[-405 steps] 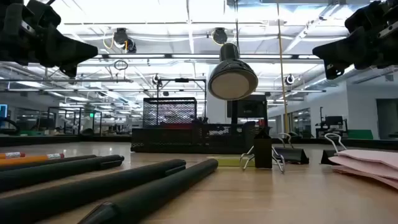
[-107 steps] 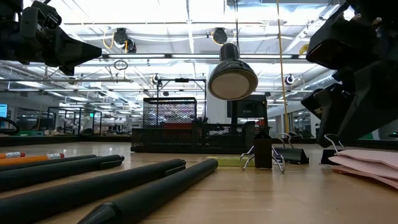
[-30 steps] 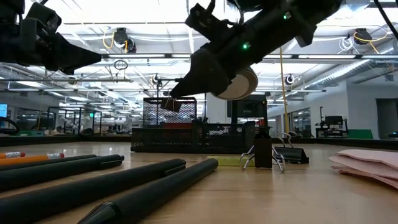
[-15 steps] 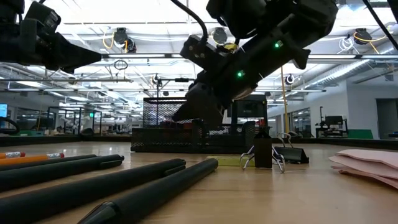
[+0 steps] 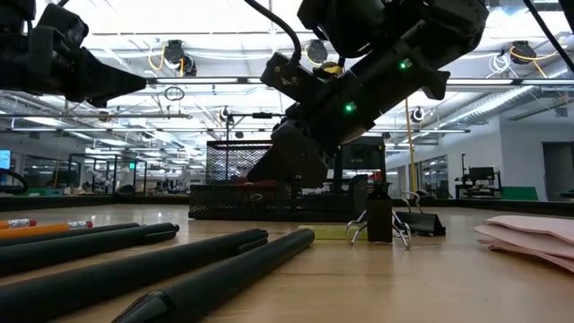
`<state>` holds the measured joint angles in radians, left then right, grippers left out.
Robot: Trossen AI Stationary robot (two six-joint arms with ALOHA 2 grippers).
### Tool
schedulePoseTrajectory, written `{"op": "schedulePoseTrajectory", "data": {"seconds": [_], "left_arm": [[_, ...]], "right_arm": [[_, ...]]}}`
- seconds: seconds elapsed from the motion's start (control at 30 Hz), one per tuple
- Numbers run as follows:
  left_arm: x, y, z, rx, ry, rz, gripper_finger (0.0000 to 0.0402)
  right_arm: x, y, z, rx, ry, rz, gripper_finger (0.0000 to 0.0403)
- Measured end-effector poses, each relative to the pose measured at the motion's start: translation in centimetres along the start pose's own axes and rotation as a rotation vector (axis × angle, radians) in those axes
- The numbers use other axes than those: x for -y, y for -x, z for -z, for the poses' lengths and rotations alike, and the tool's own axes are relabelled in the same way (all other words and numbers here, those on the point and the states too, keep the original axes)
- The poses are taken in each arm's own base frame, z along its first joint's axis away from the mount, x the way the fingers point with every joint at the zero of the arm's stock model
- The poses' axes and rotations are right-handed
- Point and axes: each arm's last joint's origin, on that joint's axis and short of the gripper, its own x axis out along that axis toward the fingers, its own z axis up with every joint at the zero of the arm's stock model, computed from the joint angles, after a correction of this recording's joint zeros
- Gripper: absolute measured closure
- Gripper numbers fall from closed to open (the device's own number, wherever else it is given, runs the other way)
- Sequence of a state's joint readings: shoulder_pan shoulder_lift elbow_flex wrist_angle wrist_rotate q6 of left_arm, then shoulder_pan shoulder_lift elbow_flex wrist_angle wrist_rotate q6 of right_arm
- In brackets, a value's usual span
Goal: Pick and place office supplies into organizer
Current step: Put the right binder clip into the desk organizer
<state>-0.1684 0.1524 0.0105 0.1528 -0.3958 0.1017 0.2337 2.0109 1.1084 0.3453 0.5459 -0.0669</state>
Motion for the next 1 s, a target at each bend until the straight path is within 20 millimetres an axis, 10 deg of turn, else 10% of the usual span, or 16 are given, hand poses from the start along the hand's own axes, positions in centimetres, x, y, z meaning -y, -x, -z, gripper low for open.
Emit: {"op": "schedulePoseTrajectory", "data": {"seconds": [0.27, 0.57, 1.0], "left_arm": [[0.0, 0.0, 0.0, 0.0, 0.002, 0.0, 0.036], [0.0, 0.0, 0.0, 0.0, 0.005, 0.0, 0.036], [0.0, 0.0, 0.0, 0.001, 0.01, -0.001, 0.036]], "right_arm": [[0.5, 1.4, -1.4, 0.031, 0.06, -0.002, 0.0326], [1.1, 9.1, -4.7, 0.032, 0.053, -0.088, 0.0265], [-4.0, 12.5, 3.0, -0.024, -0.076, -0.07, 0.0252]]}}
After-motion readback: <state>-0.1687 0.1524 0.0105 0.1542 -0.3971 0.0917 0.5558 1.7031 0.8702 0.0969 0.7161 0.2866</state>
